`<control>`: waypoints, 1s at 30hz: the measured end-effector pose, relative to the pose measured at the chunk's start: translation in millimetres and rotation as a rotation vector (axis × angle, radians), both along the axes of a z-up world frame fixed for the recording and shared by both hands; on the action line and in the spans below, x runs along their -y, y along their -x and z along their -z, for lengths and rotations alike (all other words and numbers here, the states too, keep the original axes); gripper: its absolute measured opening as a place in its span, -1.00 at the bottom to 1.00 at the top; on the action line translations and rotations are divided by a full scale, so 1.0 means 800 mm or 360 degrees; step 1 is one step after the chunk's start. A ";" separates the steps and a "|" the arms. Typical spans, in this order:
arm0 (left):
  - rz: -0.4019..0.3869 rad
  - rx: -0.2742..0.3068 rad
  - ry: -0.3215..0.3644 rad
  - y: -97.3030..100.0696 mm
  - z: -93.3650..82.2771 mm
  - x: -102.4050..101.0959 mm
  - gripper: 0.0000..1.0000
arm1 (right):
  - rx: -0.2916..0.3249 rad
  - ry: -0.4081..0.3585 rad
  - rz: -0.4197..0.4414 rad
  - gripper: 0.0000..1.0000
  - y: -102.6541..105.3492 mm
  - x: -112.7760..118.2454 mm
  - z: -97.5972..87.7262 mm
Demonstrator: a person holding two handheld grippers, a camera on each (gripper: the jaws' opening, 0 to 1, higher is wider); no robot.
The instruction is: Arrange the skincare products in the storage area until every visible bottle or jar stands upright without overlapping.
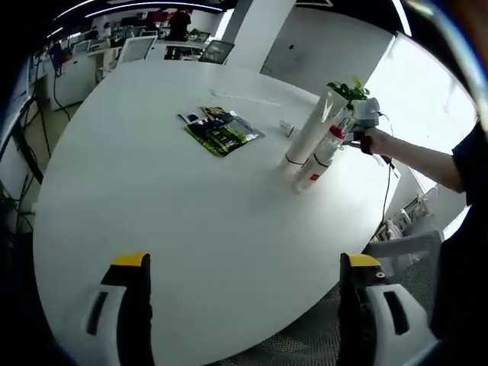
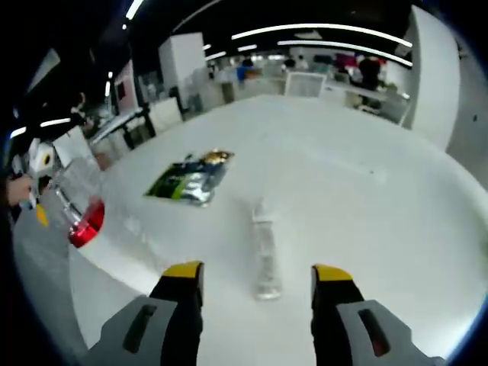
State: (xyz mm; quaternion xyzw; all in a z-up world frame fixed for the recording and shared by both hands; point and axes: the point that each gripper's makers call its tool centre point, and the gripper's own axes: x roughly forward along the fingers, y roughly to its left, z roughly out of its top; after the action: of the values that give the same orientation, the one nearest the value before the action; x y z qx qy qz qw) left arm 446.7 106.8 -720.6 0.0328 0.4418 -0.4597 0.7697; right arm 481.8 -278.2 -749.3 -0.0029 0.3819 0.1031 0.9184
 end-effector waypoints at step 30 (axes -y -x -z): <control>-0.0018 0.0026 -0.0015 -0.004 0.002 -0.007 0.96 | -0.0248 0.0219 -0.0127 -0.60 -0.028 -0.003 0.043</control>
State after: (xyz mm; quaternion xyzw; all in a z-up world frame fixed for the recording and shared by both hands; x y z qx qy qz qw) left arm 449.9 112.0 -722.2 0.0378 0.4378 -0.4530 0.7757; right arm 504.2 -275.9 -783.4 -0.0731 0.4580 0.1130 0.8787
